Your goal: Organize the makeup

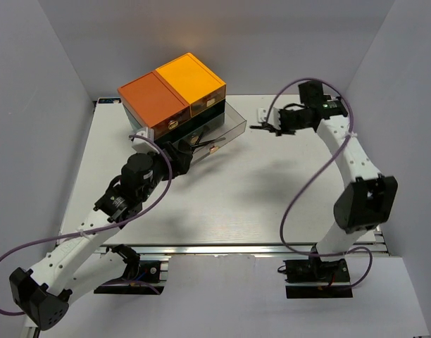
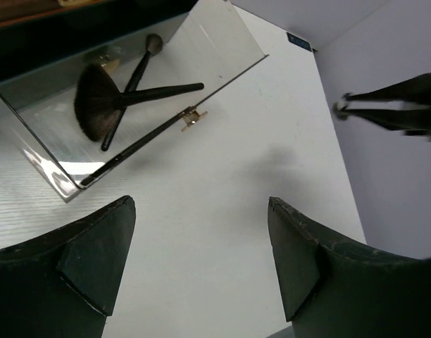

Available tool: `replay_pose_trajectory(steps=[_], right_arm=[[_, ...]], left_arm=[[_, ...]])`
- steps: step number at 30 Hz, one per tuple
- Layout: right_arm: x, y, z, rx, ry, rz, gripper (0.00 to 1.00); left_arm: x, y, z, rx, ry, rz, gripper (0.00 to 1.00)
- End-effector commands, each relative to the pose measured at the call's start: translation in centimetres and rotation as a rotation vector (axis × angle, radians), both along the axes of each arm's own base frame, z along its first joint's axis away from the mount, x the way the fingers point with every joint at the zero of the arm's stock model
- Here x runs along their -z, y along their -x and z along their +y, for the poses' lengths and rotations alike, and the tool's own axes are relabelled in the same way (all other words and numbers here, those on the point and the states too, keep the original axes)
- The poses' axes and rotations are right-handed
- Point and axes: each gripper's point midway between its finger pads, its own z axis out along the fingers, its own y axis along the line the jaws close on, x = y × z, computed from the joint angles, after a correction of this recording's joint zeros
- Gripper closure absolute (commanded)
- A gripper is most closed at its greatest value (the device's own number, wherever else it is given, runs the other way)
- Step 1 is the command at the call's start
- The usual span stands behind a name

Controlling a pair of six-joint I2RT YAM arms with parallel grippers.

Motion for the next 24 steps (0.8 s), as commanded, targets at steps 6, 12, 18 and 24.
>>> replay_pose_trajectory(steps=[6, 12, 18, 24], right_arm=[[-11.1, 4.1, 18.9, -0.176, -0.27, -0.185, 1.0], [-8.4, 1.7, 25.0, -0.184, -0.177, -0.305, 1.0], [-4.9, -0.9, 26.5, -0.155, -0.093, -0.311, 1.0], [-1.9, -1.5, 26.2, -0.147, -0.047, -0.296, 0.79]], left_arm=[[-0.5, -0.2, 1.3, -0.041, -0.091, 0.021, 0.15], [-0.7, 0.9, 1.7, -0.058, 0.012, 0.011, 0.15], [0.3, 1.8, 1.6, -0.046, 0.08, 0.021, 0.15], [0.4, 1.7, -0.1, 0.03, 0.085, 0.027, 0.15]])
